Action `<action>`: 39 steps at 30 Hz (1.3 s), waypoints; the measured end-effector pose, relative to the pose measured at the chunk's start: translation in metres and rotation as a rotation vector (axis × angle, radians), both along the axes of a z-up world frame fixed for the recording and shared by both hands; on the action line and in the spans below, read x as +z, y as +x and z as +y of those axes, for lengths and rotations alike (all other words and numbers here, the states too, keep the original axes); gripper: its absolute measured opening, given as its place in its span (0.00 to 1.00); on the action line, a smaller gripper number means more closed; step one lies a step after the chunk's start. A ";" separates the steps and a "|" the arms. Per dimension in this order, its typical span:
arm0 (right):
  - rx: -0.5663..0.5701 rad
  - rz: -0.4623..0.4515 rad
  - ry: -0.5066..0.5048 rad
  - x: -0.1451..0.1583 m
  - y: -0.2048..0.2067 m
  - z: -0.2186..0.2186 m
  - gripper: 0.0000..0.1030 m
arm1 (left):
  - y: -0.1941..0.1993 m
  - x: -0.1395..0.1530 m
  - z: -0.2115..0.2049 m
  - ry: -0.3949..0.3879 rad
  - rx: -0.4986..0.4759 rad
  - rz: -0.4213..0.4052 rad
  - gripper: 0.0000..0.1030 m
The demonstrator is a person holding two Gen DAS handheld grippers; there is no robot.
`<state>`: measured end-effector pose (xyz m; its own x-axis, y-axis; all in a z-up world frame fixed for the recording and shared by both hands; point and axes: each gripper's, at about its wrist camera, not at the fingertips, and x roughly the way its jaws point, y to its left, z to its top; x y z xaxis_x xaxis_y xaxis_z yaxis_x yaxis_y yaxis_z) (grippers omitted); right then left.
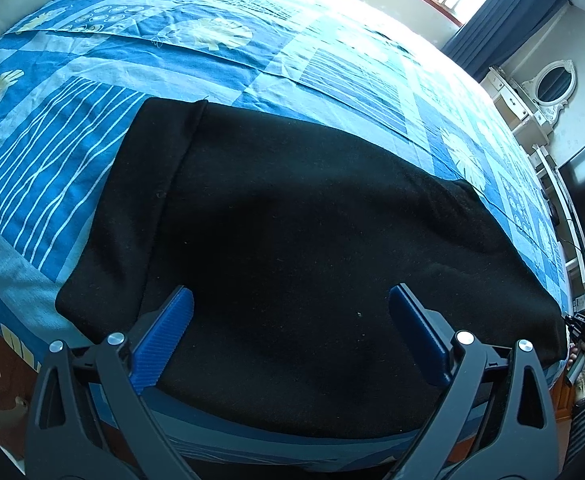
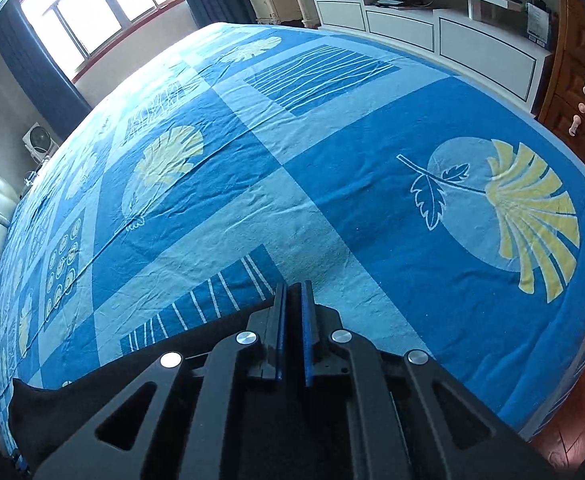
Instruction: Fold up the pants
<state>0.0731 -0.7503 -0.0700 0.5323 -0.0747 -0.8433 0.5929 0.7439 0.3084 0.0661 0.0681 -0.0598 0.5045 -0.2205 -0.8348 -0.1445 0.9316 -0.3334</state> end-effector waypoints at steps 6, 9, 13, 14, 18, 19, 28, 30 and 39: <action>-0.154 -0.154 0.118 0.028 -0.055 0.005 0.15 | -0.002 0.000 0.003 -0.026 -0.007 -0.005 0.95; -0.132 -0.286 0.278 0.043 -0.090 0.047 0.18 | -0.003 0.000 0.005 -0.038 -0.004 -0.013 0.95; -0.053 -0.301 0.525 0.031 -0.114 0.129 0.32 | -0.005 0.000 0.005 -0.038 0.001 -0.027 0.95; -0.029 -0.275 0.572 0.023 -0.114 0.148 0.32 | -0.005 0.000 0.005 -0.033 -0.002 -0.028 0.95; 0.020 -0.188 0.654 -0.001 -0.107 0.207 0.32 | -0.005 0.000 0.002 -0.012 -0.025 -0.024 0.96; 0.019 -0.164 0.651 -0.007 -0.105 0.216 0.32 | -0.004 0.000 0.001 -0.008 -0.032 -0.024 0.96; -0.077 -0.128 0.635 -0.029 -0.093 0.252 0.37 | -0.005 -0.003 -0.004 0.032 -0.073 -0.037 0.98; -0.100 -0.142 0.621 -0.027 -0.091 0.253 0.39 | -0.005 -0.003 -0.006 0.042 -0.073 -0.037 0.98; -0.212 -0.237 0.650 -0.032 -0.108 0.269 0.39 | -0.004 -0.002 0.000 0.004 -0.060 -0.035 0.98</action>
